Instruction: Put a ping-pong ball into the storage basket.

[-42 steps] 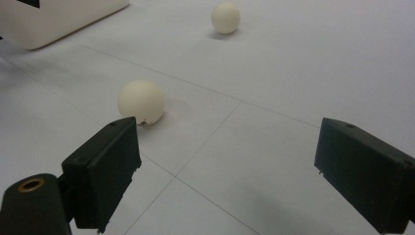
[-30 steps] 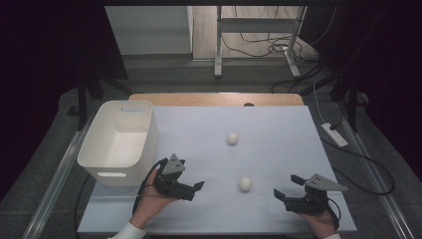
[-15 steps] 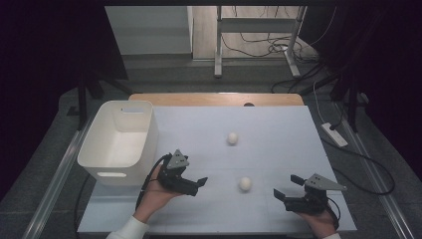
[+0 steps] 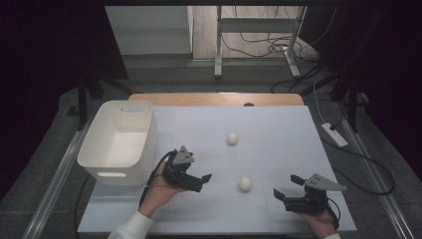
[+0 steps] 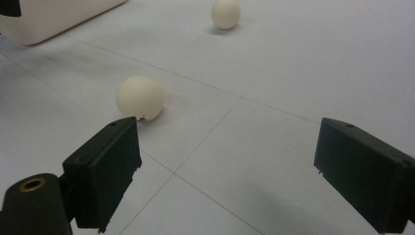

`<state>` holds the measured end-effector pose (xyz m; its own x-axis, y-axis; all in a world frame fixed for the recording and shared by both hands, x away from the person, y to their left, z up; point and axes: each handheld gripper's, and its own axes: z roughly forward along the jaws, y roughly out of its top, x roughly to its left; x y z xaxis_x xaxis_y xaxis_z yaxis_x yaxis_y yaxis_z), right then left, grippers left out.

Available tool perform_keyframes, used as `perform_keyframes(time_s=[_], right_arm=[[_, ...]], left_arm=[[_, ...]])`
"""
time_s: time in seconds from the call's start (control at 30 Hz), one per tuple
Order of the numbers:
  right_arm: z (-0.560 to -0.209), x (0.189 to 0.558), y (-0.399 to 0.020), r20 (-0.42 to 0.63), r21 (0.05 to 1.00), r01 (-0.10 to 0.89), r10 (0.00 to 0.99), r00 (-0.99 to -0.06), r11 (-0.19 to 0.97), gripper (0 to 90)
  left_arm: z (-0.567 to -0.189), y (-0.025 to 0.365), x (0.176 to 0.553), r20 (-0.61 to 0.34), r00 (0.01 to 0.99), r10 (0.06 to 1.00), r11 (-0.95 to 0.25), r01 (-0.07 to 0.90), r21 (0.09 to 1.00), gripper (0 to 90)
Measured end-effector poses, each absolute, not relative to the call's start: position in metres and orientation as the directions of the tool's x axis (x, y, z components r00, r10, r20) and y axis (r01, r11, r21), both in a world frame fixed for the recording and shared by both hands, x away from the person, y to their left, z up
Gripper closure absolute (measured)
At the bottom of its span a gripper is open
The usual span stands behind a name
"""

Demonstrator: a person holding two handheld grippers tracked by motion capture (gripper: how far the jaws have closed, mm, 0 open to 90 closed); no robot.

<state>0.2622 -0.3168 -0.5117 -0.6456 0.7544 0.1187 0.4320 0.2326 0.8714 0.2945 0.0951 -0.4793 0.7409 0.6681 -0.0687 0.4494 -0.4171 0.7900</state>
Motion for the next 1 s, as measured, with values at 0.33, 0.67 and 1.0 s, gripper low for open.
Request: perform_keyframes(time_s=[0.33,0.67,1.0], right_arm=[[-0.512,0.262,-0.316,0.121,0.871,0.433,0.754,-0.646,0.232,10.3],[-0.512,0.262,-0.316,0.120,0.872,0.430,0.750,-0.650,0.234,10.3],[-0.512,0.263,-0.316,0.122,0.871,0.432,0.752,-0.648,0.232,10.4]], left_arm=[[-0.477,0.089,0.301,-0.090,0.750,0.655,-0.410,0.453,0.792,3.1],[-0.477,0.078,0.314,-0.091,0.746,0.660,-0.417,0.465,0.781,3.5],[-0.473,0.068,0.328,-0.080,0.740,0.668,-0.423,0.466,0.777,3.6]])
